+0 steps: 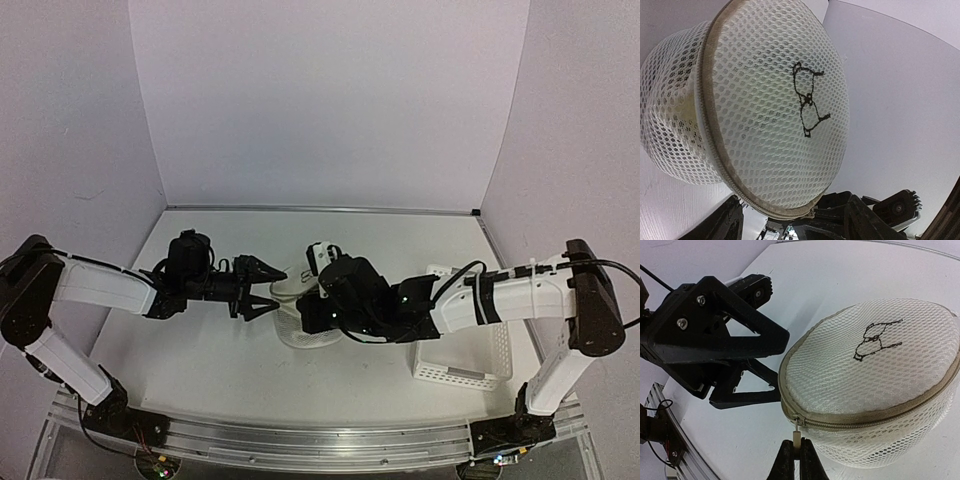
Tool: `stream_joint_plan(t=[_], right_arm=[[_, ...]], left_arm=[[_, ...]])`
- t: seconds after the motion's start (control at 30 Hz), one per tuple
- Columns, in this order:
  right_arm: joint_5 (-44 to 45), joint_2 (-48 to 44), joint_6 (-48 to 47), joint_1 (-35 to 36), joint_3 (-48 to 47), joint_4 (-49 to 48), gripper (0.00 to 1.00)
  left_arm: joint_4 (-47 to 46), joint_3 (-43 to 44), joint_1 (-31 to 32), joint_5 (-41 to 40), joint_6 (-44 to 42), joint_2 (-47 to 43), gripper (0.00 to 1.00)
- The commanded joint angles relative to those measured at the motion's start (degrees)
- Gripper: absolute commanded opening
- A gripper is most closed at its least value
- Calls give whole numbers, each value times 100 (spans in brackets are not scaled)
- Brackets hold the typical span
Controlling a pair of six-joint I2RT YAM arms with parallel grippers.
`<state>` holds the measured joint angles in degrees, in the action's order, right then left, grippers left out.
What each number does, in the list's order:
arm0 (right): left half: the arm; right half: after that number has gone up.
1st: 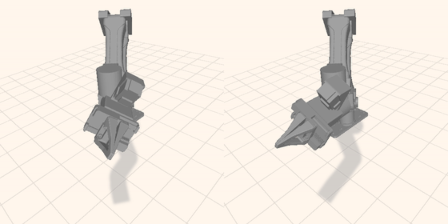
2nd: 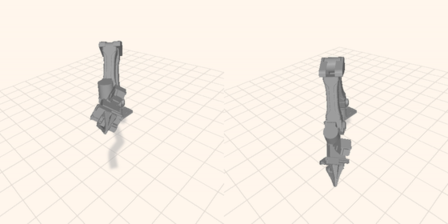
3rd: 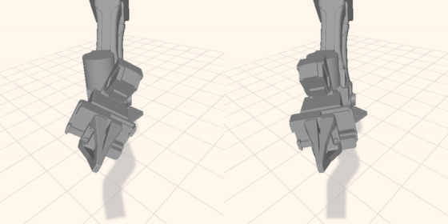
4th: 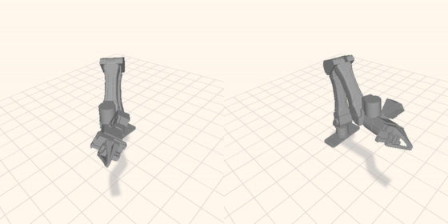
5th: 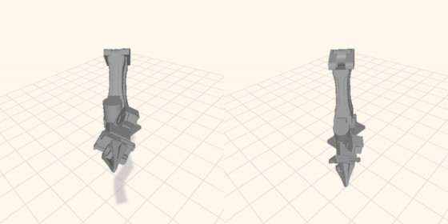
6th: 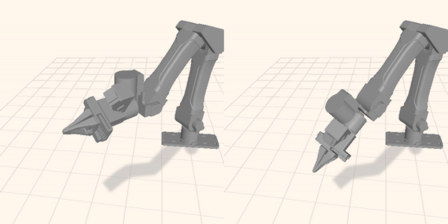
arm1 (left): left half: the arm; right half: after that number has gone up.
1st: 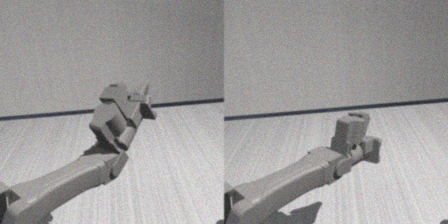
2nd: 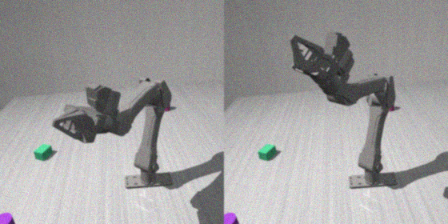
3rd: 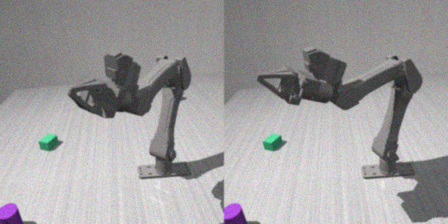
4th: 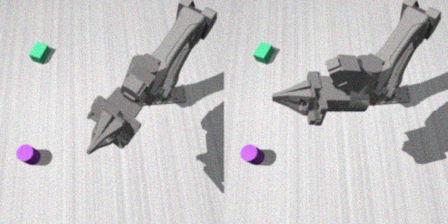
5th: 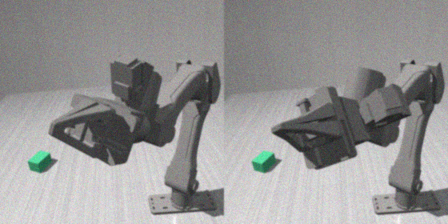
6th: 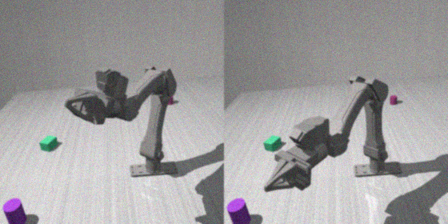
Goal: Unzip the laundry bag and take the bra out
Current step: Hold the laundry bag at the center of the board.
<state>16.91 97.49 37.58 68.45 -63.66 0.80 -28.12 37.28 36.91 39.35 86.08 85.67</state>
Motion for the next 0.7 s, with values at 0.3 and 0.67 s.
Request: stream_joint_plan(t=[0.3,0.67], right_arm=[[83,-432,65,24,186,-409,0],[143,-624,71,20,434,-519,0]], left_arm=[[-619,-368,109,-286,590,-112,68],[-733,75,214,-323,644,400,66]])
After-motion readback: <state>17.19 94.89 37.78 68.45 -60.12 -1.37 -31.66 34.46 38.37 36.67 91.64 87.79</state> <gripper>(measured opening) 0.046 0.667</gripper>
